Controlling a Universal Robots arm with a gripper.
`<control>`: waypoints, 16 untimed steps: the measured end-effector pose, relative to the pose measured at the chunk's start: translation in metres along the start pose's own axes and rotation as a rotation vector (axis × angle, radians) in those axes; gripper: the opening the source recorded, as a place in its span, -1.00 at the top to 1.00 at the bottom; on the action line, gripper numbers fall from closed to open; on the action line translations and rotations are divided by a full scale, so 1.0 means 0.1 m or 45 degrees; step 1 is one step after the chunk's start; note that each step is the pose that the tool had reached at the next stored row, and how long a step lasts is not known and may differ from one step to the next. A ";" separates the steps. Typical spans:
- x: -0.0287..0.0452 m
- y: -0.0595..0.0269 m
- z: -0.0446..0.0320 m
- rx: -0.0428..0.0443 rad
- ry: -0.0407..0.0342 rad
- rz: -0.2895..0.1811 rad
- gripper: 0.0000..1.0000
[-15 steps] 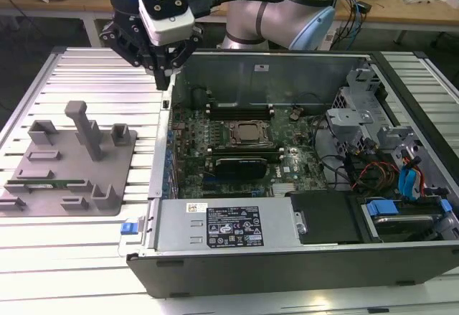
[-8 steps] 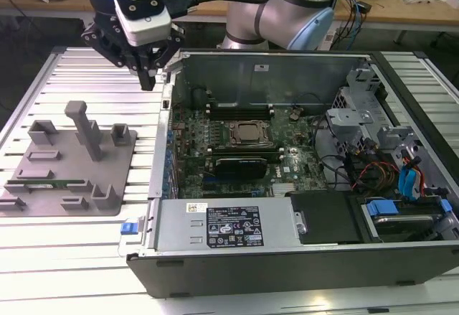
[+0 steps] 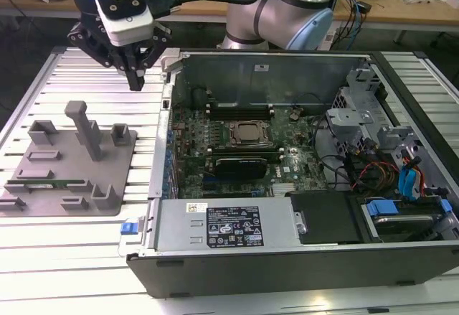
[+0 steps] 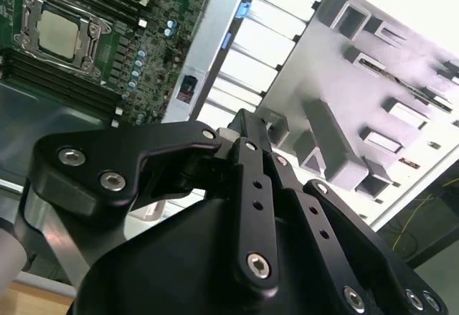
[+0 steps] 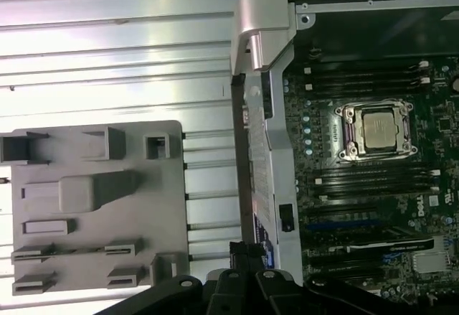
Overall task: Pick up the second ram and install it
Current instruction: 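Reach for the second ram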
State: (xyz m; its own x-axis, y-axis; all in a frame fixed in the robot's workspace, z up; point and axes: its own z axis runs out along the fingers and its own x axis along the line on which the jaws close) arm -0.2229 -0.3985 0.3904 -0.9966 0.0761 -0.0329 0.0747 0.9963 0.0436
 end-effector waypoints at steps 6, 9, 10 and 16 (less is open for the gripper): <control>0.117 -0.009 -0.003 0.000 0.0000 0.000 0.84; 0.158 -0.012 -0.003 0.000 -0.0001 0.000 0.84; 0.174 -0.013 -0.004 0.000 -0.0001 0.000 0.84; 0.257 -0.017 -0.001 0.001 -0.0002 0.000 0.84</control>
State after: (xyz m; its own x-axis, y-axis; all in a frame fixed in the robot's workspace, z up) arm -0.2486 -0.3982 0.3896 -0.9965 0.0761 -0.0331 0.0747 0.9963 0.0432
